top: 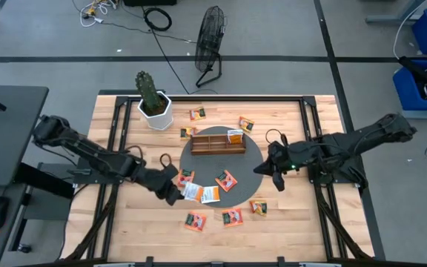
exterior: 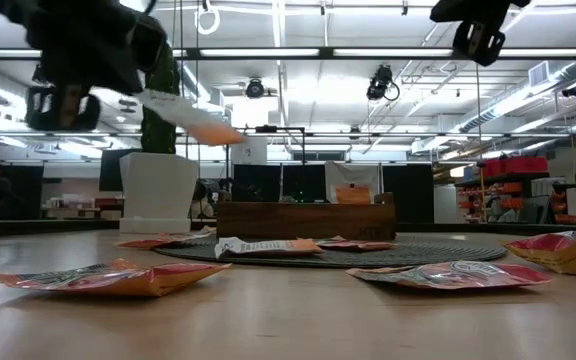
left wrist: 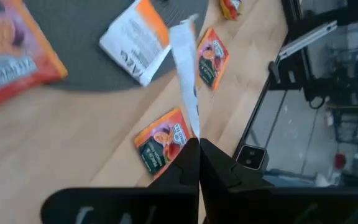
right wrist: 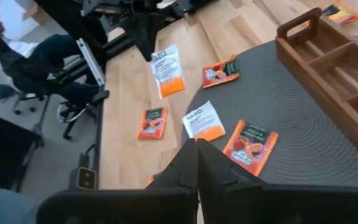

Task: Pick & Place Tea
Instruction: Put the white tea bag into the right section of the wooden organizer

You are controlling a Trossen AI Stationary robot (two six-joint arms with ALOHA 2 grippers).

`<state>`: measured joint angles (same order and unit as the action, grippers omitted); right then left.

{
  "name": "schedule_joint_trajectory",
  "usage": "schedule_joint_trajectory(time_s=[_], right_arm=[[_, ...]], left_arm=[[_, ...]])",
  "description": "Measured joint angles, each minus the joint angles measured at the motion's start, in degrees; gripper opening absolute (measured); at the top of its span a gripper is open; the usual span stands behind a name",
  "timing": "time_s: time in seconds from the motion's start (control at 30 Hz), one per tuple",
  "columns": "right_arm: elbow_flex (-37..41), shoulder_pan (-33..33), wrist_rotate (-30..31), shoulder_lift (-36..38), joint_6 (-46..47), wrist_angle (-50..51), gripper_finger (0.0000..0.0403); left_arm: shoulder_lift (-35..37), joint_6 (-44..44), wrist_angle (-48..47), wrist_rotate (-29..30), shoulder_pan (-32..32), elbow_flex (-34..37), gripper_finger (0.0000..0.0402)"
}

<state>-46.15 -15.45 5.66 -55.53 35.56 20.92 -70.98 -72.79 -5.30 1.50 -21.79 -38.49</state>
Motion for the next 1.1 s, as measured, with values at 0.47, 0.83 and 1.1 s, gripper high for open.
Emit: schedule_joint_trajectory(time_s=[0.47, 0.83, 1.1], right_arm=[[0.0, 9.4, -8.1, 0.0, -2.2, -6.8, 0.0097], [-2.2, 16.6, -14.7, -1.0, -4.4, -11.2, 0.0148], [-12.9, 20.2, -24.2, -11.6, -10.9, -4.5, 0.0148]], left_arm=[[-0.3, 25.3, -12.6, -8.3, 13.7, -15.1, 0.0000], [-1.3, 32.6, -15.2, -14.0, 19.3, -20.7, 0.0000], [-9.2, 40.2, -19.6, -19.5, 19.5, -29.0, 0.0000]])
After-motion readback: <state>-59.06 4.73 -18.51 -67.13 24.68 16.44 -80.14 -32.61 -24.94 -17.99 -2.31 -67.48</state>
